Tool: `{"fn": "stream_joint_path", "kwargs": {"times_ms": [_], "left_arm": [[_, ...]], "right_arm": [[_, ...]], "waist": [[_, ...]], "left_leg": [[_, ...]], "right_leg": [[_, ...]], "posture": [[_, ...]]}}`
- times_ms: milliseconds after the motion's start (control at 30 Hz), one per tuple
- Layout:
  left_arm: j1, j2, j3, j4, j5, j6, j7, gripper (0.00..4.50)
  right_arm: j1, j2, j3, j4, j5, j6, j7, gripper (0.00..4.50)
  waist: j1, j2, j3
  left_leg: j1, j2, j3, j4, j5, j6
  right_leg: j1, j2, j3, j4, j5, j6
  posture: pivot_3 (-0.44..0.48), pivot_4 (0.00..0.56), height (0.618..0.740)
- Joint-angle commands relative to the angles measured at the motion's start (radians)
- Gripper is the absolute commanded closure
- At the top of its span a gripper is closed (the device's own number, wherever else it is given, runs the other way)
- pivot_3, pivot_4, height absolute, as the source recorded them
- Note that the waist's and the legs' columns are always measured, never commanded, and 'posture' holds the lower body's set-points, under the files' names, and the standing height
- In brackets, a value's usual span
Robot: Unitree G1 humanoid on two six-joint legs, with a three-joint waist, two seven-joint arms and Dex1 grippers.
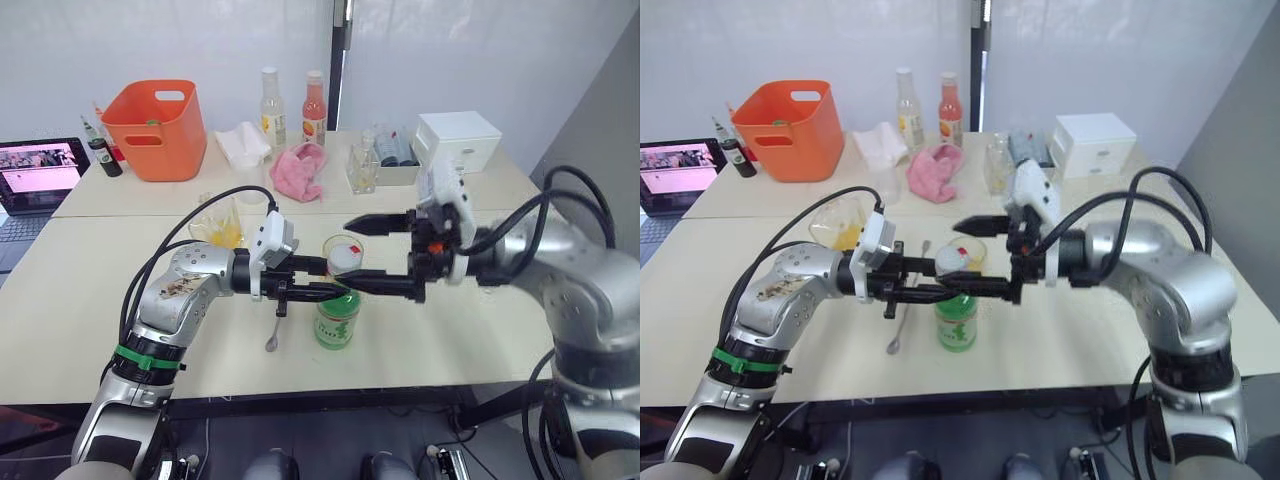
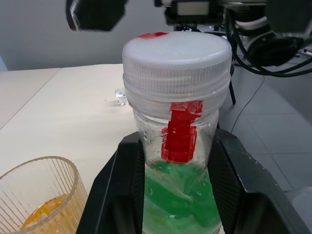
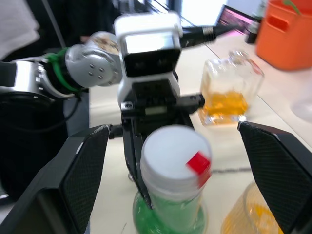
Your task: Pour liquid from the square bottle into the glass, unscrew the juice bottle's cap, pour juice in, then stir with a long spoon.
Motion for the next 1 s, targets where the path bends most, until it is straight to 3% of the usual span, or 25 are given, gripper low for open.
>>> {"fn": "stream_joint_path", "kwargs": {"times_ms": [33,200,433,733,900,1000], "left_arm": [[0.004,0.003,-0.004,-0.013,-0.001,0.010,0.001,3.08],[-0.008,-0.002,-0.012,0.002,0.002,0.005,-0.008,3.08],[-0.019,-0.007,-0.018,0.017,0.007,-0.001,-0.019,3.08],[-0.019,-0.006,-0.020,0.017,0.009,-0.001,-0.026,3.08],[-0.014,-0.001,-0.022,0.013,0.012,-0.003,-0.028,3.08],[-0.011,0.001,-0.023,0.009,0.013,-0.004,-0.028,3.08]], "right_arm": [[0.020,0.098,-0.099,-0.146,0.057,0.180,-0.263,0.03],[0.045,0.197,-0.135,-0.235,0.097,0.279,-0.425,0.03],[0.050,0.233,-0.155,-0.259,0.154,0.336,-0.506,0.03],[0.057,0.227,-0.146,-0.247,0.194,0.316,-0.556,2.77],[0.064,0.214,-0.135,-0.230,0.214,0.264,-0.540,2.79],[0.061,0.134,-0.092,-0.177,0.218,0.152,-0.375,2.79]], "waist": [[0.000,0.000,0.000],[0.000,0.000,0.000],[0.000,0.000,0.000],[-0.001,0.000,0.000],[-0.001,0.000,0.000],[-0.001,0.000,0.000]], "left_leg": [[0.000,0.000,0.000,0.000,0.000,0.000],[0.000,-0.001,0.000,0.000,0.000,0.000],[0.000,-0.002,0.000,0.000,0.000,0.001],[0.000,-0.002,0.000,0.000,0.000,0.001],[0.000,-0.002,0.000,0.000,0.000,0.001],[0.000,-0.002,-0.001,0.000,-0.001,0.001]], "right_leg": [[0.000,0.000,0.000,0.000,0.000,0.000],[0.000,0.000,0.000,0.000,0.000,0.000],[0.000,0.000,0.000,0.000,0.000,0.000],[0.000,0.000,0.000,0.000,0.000,0.000],[0.000,0.000,0.000,0.000,0.000,0.000],[0.001,0.000,0.000,-0.001,0.000,0.000]], "posture": [[0.000,0.150,0.740],[0.000,0.150,0.740],[0.000,0.150,0.740],[0.000,0.150,0.740],[0.000,0.150,0.740],[0.000,0.150,0.740]]}}
